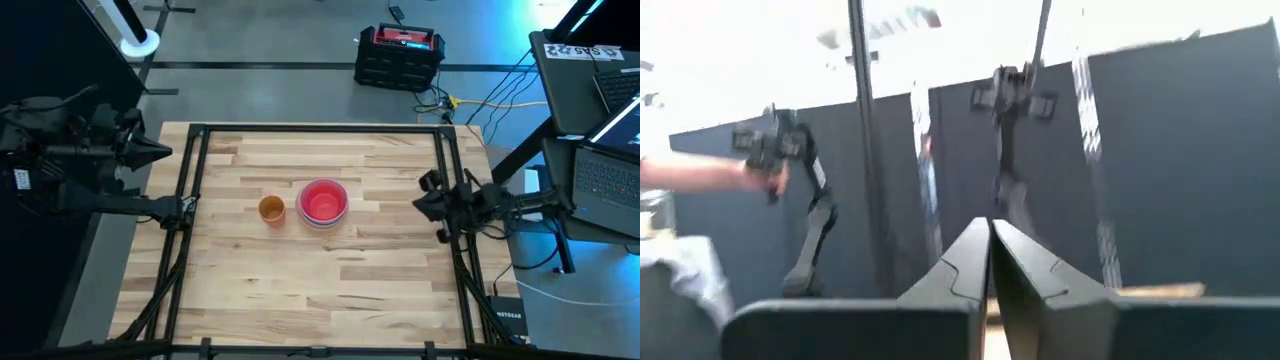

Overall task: Nest bowls inside each other
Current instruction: Return to Home Position

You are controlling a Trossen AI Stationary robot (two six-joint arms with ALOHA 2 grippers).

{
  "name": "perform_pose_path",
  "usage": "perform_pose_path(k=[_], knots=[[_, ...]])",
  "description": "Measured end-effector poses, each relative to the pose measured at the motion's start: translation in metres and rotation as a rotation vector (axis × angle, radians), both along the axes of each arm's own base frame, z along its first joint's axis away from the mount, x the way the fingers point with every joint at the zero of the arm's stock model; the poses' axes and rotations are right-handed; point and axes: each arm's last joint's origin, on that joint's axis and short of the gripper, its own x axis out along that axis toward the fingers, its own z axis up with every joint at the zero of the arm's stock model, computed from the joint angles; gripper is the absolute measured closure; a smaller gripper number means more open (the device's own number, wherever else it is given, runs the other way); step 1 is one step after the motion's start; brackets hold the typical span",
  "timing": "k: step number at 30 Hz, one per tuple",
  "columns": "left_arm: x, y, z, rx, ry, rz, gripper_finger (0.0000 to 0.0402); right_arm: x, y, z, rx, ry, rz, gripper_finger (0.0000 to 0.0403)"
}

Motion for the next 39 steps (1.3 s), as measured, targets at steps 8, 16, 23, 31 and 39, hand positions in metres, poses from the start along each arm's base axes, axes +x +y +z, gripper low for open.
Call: perform_pose_path(k=[8, 16, 23, 31, 39], knots=[[0.0, 0.0, 0.001, -0.026, -0.018, 0.006, 0.0401, -0.002, -0.007, -0.007, -0.012, 0.065, -0.033, 0.0403], [0.0, 0.0, 0.001, -0.028, -0.009, 0.006, 0.0401, 0.001, -0.014, -0.028, 0.03, 0.289, 0.01, 0.0403], [0.007, 0.001, -0.005, 0.019, -0.024, -0.002, 0.0401, 0.001, -0.017, -0.031, 0.034, 0.316, -0.036, 0.0403], [0.017, 0.003, -0.015, 0.09, -0.046, -0.012, 0.0401, 0.001, -0.02, -0.031, 0.036, 0.322, -0.103, 0.0403], [0.047, 0.009, -0.048, 0.232, -0.155, -0.035, 0.0401, 0.001, -0.022, -0.032, 0.037, 0.327, -0.144, 0.0403]])
